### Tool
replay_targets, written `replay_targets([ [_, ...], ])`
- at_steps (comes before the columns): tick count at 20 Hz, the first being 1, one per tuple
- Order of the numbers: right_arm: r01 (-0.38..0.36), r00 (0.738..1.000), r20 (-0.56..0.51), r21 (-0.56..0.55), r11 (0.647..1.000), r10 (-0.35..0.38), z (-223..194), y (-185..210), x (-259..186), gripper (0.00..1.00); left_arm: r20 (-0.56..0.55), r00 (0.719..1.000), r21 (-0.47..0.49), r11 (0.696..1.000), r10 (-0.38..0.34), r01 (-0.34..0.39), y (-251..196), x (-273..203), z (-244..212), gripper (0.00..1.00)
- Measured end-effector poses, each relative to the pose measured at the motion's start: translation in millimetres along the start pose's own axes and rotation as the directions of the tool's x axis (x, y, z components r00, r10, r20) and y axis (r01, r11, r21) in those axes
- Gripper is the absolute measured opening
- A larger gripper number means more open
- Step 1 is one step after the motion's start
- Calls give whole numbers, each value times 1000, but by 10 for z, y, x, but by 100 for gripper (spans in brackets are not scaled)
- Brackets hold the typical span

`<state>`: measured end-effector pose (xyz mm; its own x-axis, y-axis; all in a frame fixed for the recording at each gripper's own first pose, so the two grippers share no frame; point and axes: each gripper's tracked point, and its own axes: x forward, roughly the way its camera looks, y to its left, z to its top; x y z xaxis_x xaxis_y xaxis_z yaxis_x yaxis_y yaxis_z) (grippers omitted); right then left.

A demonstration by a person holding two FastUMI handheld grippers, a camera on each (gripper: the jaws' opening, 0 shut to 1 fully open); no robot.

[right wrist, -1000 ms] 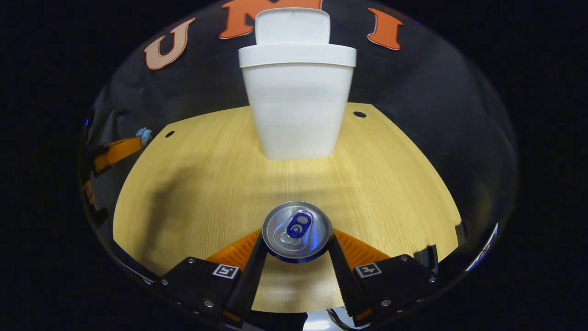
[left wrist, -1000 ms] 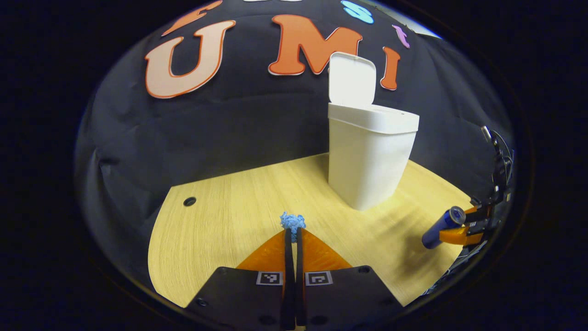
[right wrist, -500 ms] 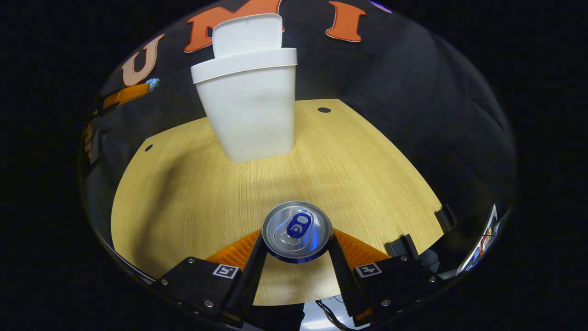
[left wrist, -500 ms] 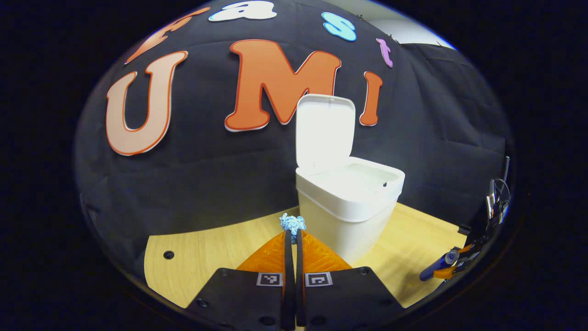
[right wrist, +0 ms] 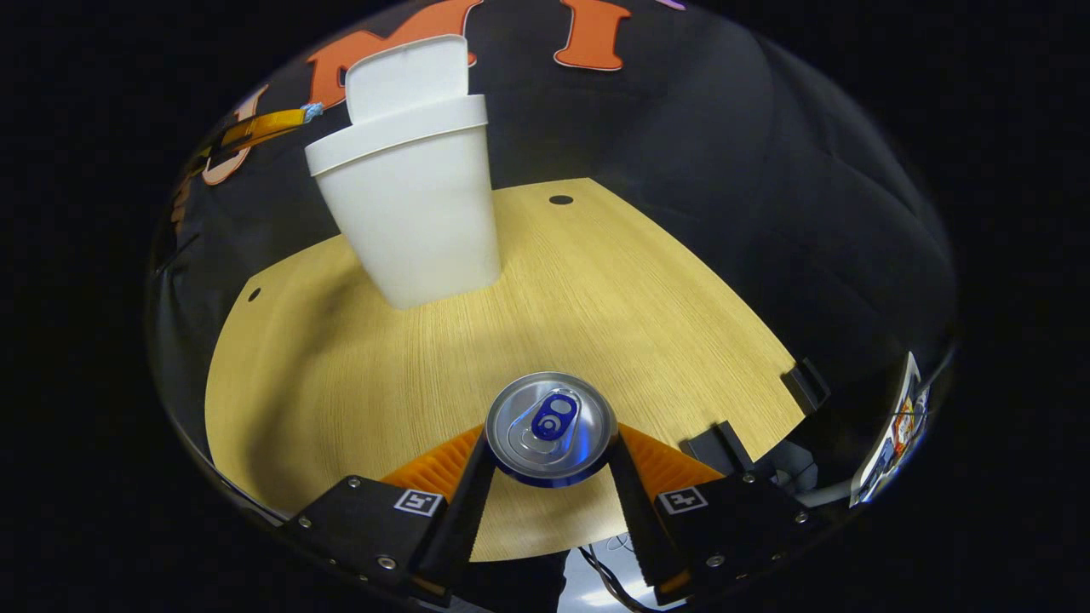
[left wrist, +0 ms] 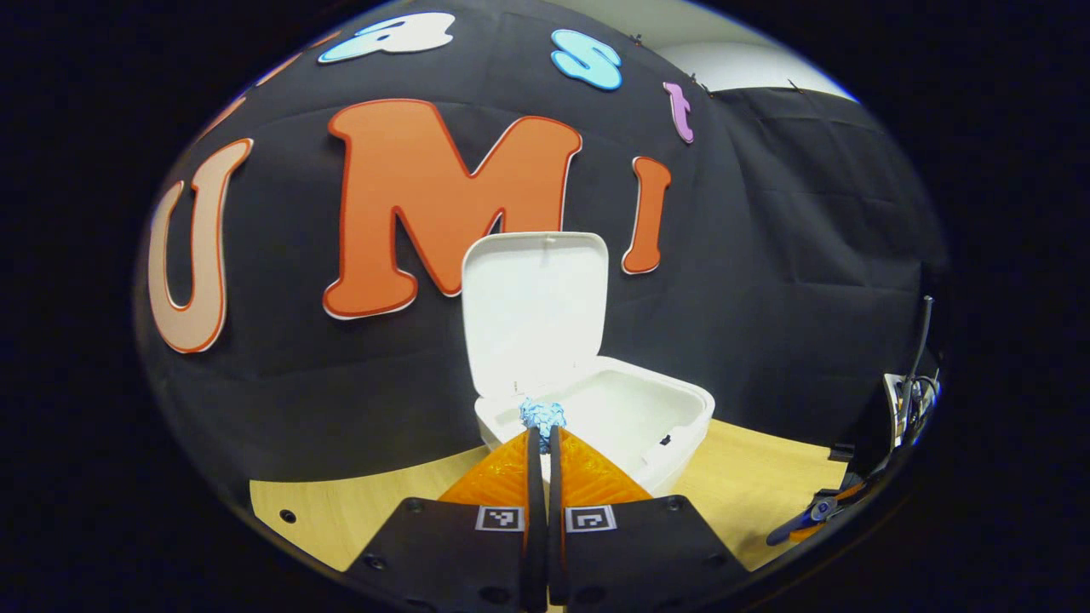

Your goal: Press the lid of the desktop garbage bin to open it, pick up the crumpled paper on the desktop and throw it into the bin, then pick up the pop can on the desktop and drop it into the bin, and finally close the garbage bin lid.

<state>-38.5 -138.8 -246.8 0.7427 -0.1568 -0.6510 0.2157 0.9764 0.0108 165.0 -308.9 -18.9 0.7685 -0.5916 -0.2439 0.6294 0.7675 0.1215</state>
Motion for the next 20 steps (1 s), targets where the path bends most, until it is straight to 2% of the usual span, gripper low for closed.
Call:
replay_targets([
  [2,3,1000,-2,23,1000,-3,-11,-57,-9,77,-9,1000,4,1000,-24,24,-126,105,1,4],
  [8,21,1000,-19,74,997,-20,-115,-260,-31,77,-58,998,4,999,-38,38,-290,330,-76,5],
  [10,27,999,-27,90,996,-25,-140,-316,-24,77,-53,998,-1,999,-34,34,-295,302,-60,13],
  [11,27,999,-28,97,995,-24,-155,-335,-25,72,-51,998,-2,999,-34,34,-308,316,-58,14],
  [12,26,999,-30,101,995,-23,-155,-351,-25,77,-49,998,0,1000,-31,31,-308,296,-61,18],
  [13,25,999,-28,101,995,-22,-149,-358,-25,77,-45,999,4,1000,-31,31,-318,307,-44,21],
  [14,25,999,-26,98,995,-23,-131,-363,-20,72,-36,999,2,999,-38,38,-329,304,-12,37],
  [15,23,1000,-22,97,995,-21,-120,-368,-19,77,-30,999,2,999,-40,40,-336,302,2,46],
  [16,20,1000,-17,97,995,-18,-90,-360,-27,72,-22,999,5,1000,-30,30,-320,284,25,64],
  [17,15,1000,-14,97,995,-14,-68,-357,-21,77,-13,1000,8,1000,-16,16,-288,292,40,82],
  [18,12,1000,-10,93,996,-12,-30,-355,-18,77,-5,1000,9,1000,1,0,-242,273,57,100],
  [20,6,1000,-3,81,997,-6,29,-344,-14,77,1,1000,9,1000,19,-19,-192,198,76,100],
])
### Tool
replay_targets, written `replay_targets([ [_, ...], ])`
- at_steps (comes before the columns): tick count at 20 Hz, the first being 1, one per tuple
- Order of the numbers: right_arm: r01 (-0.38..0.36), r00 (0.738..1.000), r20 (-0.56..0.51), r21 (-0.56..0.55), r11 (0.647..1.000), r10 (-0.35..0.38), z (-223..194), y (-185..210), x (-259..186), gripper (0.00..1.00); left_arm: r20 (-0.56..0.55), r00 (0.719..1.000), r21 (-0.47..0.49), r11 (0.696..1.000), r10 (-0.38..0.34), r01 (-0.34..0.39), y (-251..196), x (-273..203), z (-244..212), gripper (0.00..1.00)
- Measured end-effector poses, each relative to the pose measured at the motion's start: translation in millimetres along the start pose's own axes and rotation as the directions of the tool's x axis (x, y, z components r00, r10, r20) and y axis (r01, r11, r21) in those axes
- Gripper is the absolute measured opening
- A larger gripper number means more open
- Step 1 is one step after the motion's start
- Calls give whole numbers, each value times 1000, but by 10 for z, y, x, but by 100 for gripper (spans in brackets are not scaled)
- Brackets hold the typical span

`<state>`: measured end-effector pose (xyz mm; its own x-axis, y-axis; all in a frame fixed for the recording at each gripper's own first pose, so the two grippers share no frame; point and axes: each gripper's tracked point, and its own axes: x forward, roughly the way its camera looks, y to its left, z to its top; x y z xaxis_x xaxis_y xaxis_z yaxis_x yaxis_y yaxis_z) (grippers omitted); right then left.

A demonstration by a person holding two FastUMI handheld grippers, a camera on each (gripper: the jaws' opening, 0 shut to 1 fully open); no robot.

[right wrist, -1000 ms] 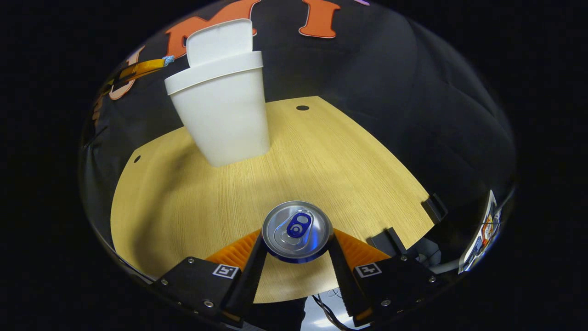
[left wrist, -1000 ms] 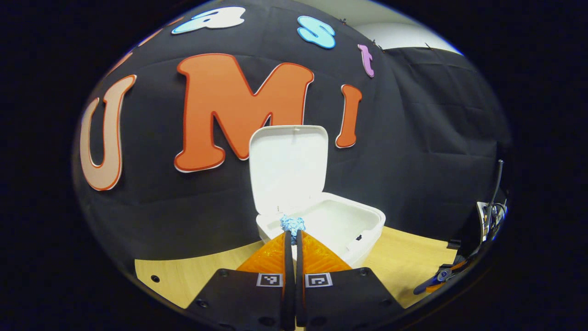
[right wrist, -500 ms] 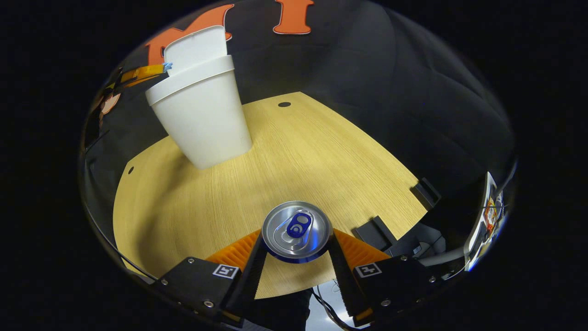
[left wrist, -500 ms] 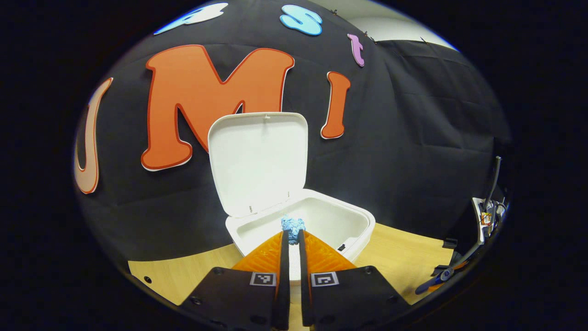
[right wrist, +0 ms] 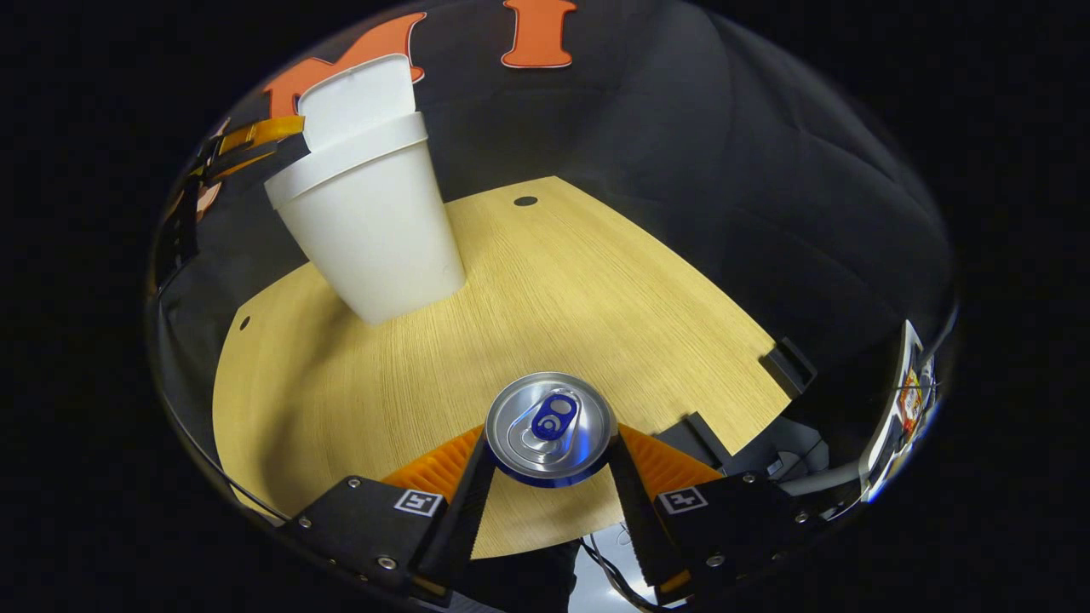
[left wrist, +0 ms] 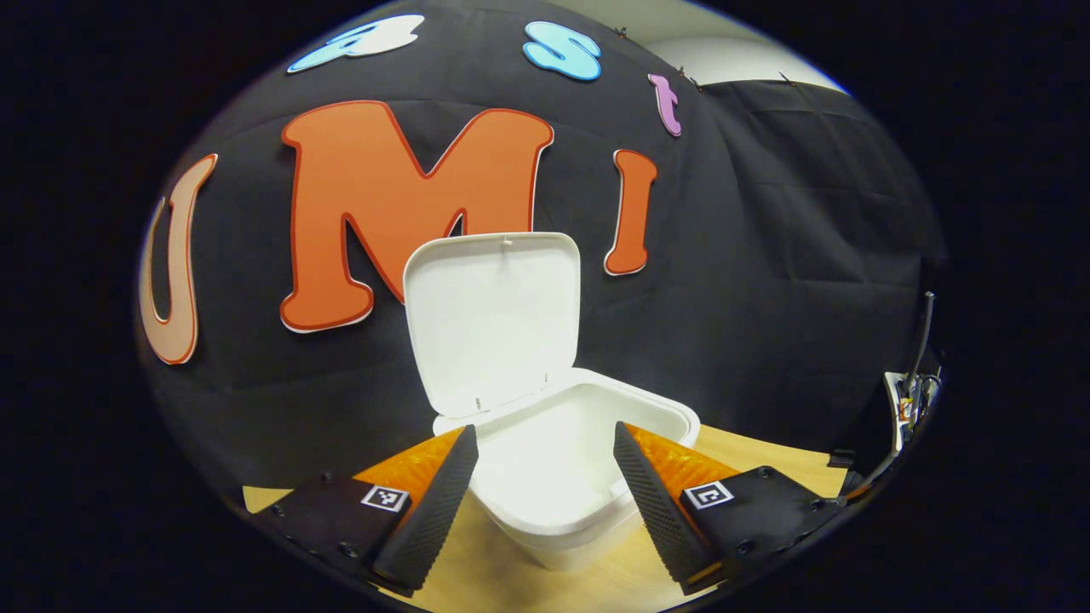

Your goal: Press the lid of the desktop garbage bin to open it, pick up the crumpled paper on the desktop and throw it into the bin, then pick up the pop can on the desktop and drop it into the bin, and finally close the garbage bin lid.

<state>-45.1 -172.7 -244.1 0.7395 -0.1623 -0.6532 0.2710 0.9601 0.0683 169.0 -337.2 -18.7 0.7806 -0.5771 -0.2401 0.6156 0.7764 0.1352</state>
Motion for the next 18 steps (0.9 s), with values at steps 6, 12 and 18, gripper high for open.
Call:
replay_targets([
  [6,-41,997,60,-29,999,43,457,179,-80,77,2,996,-20,996,85,-84,383,-240,-90,100],
  [12,-83,977,183,-135,987,107,1292,503,-227,76,4,981,-49,980,195,-195,953,-621,-193,100],
  [18,-128,933,297,-256,958,204,2248,952,-455,77,1,941,-73,939,337,-336,1654,-1136,-321,100],
])
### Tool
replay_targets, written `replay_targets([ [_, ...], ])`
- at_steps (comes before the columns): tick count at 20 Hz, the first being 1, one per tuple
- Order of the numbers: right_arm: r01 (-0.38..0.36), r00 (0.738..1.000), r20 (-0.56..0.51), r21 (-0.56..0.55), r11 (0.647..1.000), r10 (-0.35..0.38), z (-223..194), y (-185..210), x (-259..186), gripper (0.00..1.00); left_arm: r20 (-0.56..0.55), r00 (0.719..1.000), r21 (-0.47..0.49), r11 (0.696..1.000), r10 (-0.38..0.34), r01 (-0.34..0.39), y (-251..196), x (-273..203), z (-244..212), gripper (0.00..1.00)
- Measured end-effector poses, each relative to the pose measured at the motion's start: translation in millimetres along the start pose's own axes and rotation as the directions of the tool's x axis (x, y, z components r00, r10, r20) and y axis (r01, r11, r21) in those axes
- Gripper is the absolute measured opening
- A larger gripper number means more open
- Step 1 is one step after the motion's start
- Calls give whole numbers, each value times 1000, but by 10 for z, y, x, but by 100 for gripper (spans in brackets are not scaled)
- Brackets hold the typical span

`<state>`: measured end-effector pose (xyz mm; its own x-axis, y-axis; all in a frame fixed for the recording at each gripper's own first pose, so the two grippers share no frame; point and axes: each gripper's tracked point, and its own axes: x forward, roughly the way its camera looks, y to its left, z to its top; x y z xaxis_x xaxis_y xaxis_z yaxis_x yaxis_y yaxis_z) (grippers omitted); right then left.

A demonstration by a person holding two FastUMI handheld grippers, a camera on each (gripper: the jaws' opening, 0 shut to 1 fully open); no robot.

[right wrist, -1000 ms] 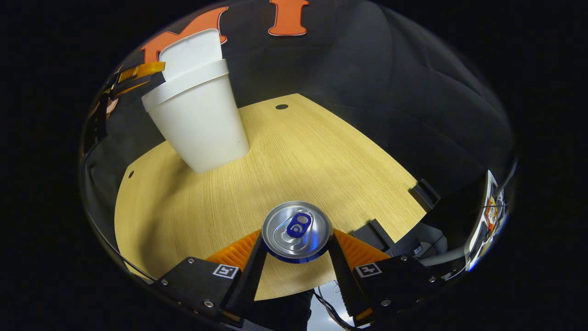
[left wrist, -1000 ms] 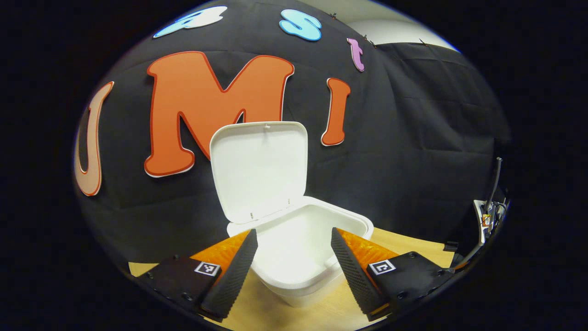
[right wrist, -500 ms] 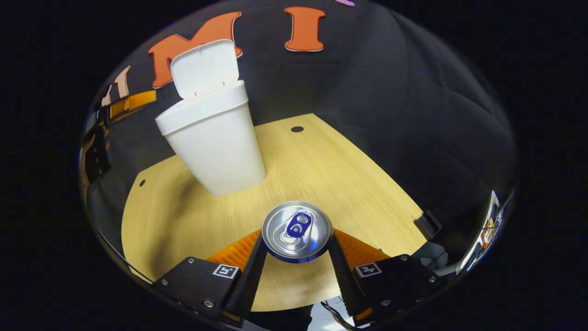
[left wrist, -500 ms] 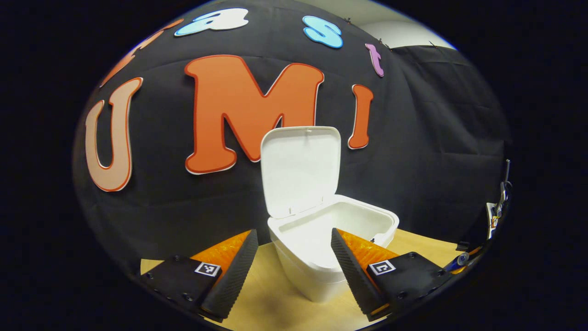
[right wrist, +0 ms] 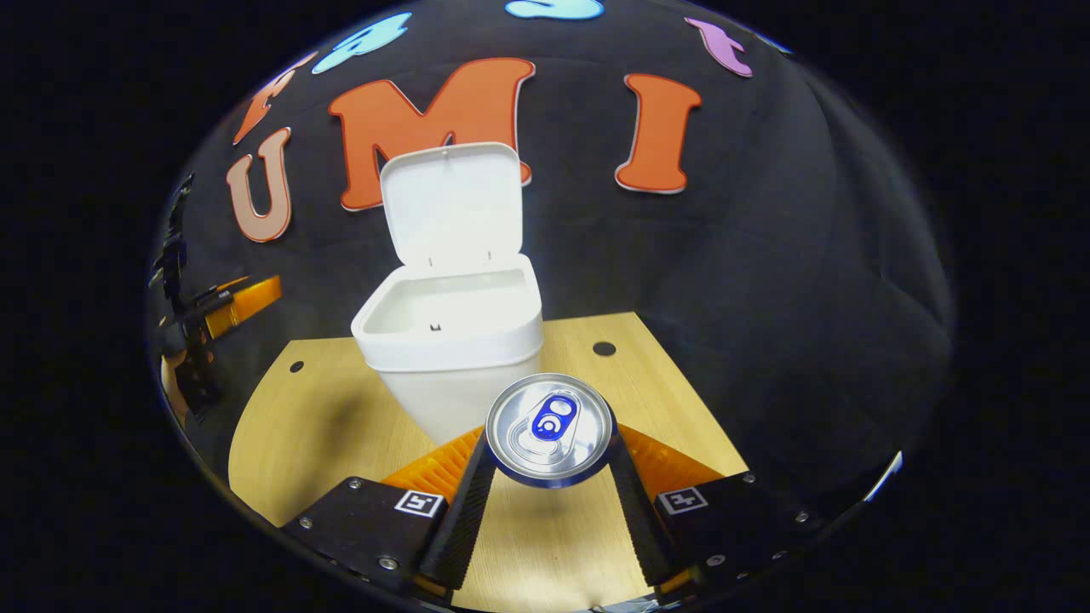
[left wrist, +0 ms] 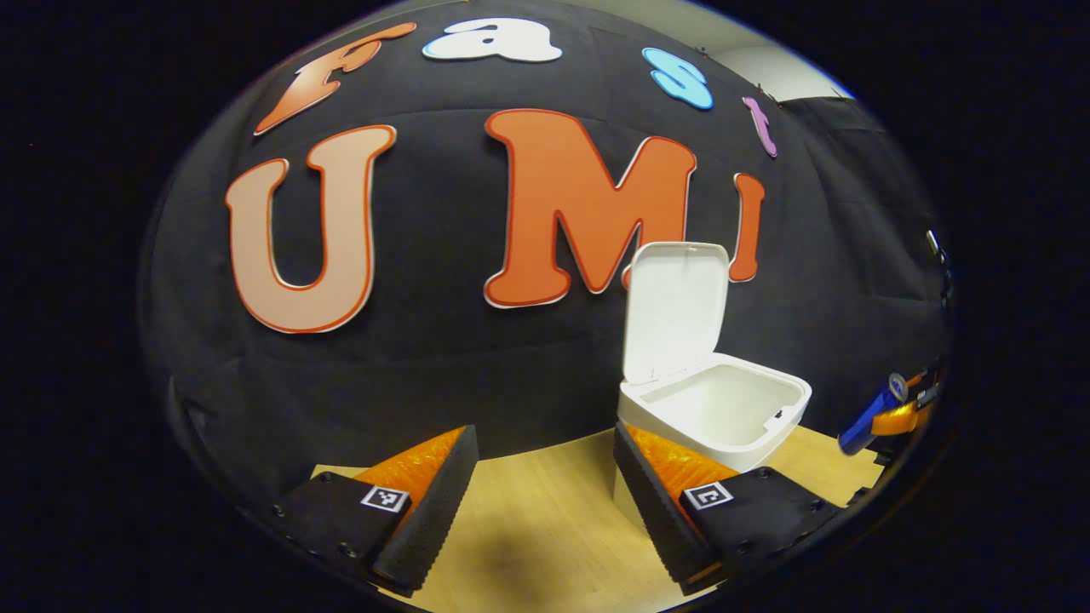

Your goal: Press the lid of the desktop garbage bin to open it, pick up the crumpled paper on the desktop and throw it into the bin, then pick up the pop can on the desktop and drop it into the bin, and finally close the garbage bin lid.

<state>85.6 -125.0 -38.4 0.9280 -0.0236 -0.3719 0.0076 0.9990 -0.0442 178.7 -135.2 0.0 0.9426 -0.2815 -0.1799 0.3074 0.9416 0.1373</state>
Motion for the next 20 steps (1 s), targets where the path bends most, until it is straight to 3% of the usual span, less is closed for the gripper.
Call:
replay_targets([
  [1,-6,1000,25,-24,1000,7,180,44,27,72,-1,1000,-5,1000,24,-24,128,-34,-11,100],
  [3,-14,997,69,-63,998,18,526,114,43,77,0,997,-11,997,71,-71,368,-141,-51,100],
  [6,-50,990,126,-94,994,62,979,295,164,76,0,990,-17,990,142,-142,734,-332,-129,100],
  [11,-75,986,137,-151,986,96,1303,513,468,76,1,967,-29,967,253,-253,1185,-643,-251,100],
  [15,-88,993,71,-149,985,99,1219,582,766,78,9,948,-42,947,319,-318,1427,-841,-299,100],
  [20,-71,997,-13,-123,990,70,1014,506,1029,81,12,939,-46,938,344,-344,1542,-963,-373,100],
])
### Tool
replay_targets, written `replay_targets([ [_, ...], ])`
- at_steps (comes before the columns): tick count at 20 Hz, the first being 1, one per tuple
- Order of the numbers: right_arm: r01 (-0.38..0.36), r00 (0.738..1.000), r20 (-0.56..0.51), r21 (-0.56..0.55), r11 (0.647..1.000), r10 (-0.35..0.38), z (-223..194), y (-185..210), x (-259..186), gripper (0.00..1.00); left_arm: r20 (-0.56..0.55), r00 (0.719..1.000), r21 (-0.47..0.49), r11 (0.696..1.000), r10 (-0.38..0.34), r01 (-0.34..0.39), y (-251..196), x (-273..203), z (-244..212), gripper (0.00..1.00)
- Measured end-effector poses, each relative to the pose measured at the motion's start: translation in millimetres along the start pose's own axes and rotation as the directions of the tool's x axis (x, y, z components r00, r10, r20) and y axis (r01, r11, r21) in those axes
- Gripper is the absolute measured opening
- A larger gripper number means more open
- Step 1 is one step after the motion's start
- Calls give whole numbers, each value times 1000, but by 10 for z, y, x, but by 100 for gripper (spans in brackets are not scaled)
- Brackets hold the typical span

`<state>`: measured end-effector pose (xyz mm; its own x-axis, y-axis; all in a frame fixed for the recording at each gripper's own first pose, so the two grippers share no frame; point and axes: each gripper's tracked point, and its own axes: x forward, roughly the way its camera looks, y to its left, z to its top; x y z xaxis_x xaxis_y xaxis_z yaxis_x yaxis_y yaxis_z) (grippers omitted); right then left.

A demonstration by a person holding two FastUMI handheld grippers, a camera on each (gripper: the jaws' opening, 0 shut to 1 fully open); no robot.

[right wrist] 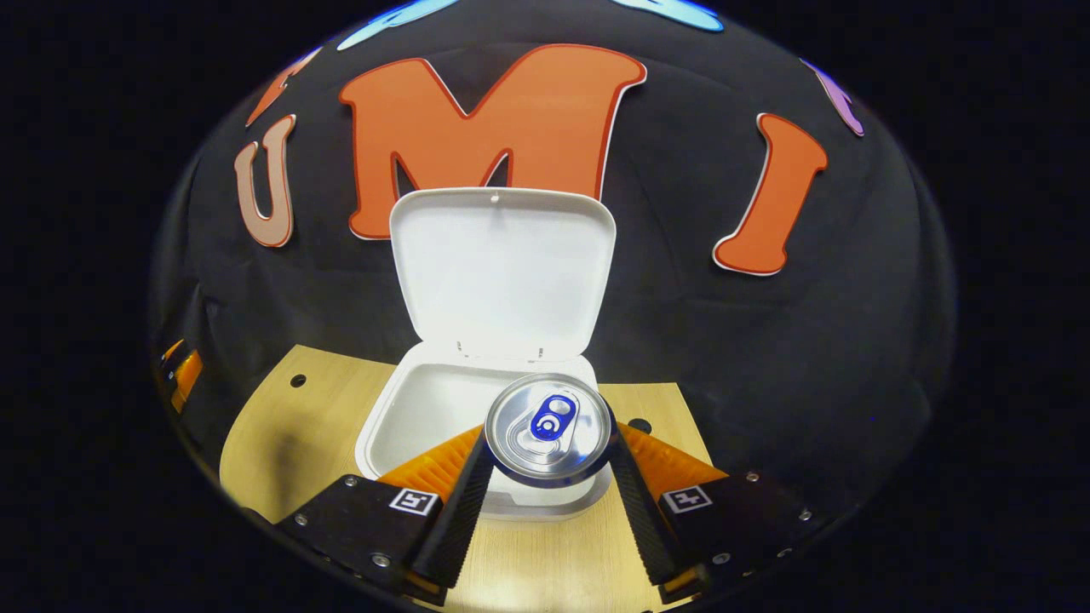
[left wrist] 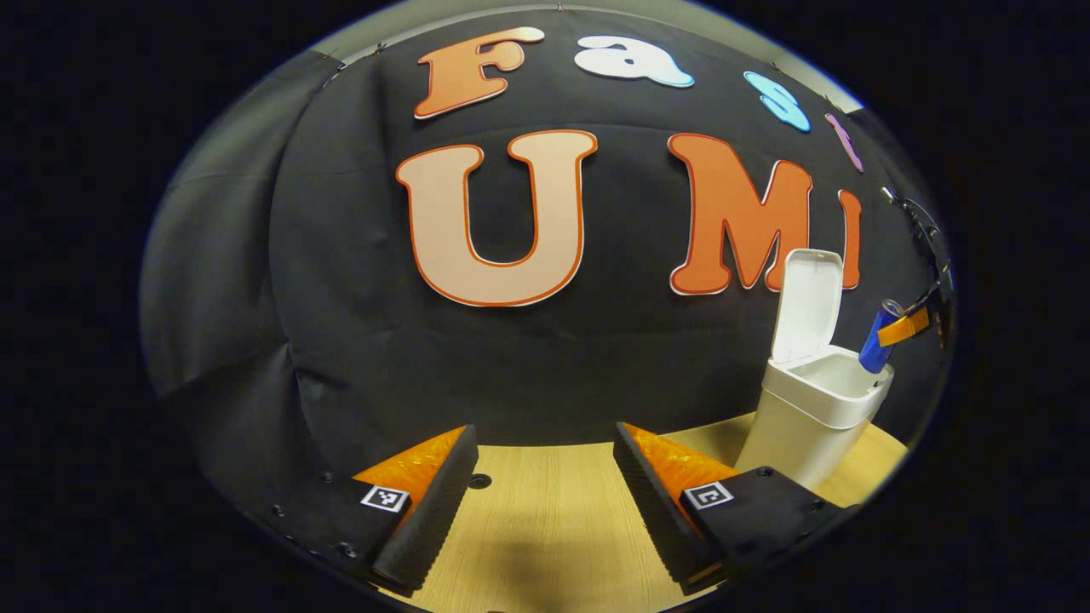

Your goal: Press the lid of the desktop garbage bin to open it, pick up the crumpled paper on the desktop and throw it into the bin, then pick up the pop can on the desktop and drop it into the bin, and finally close the garbage bin lid.

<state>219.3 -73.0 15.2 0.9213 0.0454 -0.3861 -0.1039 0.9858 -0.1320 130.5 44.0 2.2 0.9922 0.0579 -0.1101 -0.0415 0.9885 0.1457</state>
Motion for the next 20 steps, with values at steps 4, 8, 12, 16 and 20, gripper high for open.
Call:
replay_targets([
  [4,5,1000,-4,33,999,-5,-10,-74,14,84,-6,1000,2,1000,12,-12,30,-3,-38,100],
  [8,2,1000,19,52,999,-3,75,-105,-21,98,-3,1000,-1,1000,17,-17,48,-2,-45,100],
  [12,12,998,61,24,1000,-13,286,-134,-111,98,-5,1000,-2,1000,20,-20,57,15,-55,100],
  [16,6,994,105,5,1000,-6,713,-120,-210,98,-12,1000,-6,1000,21,-21,55,17,-66,100],
  [20,-4,990,141,-5,1000,5,1276,-97,-279,98,-11,1000,-5,1000,28,-28,68,24,-71,100],
])
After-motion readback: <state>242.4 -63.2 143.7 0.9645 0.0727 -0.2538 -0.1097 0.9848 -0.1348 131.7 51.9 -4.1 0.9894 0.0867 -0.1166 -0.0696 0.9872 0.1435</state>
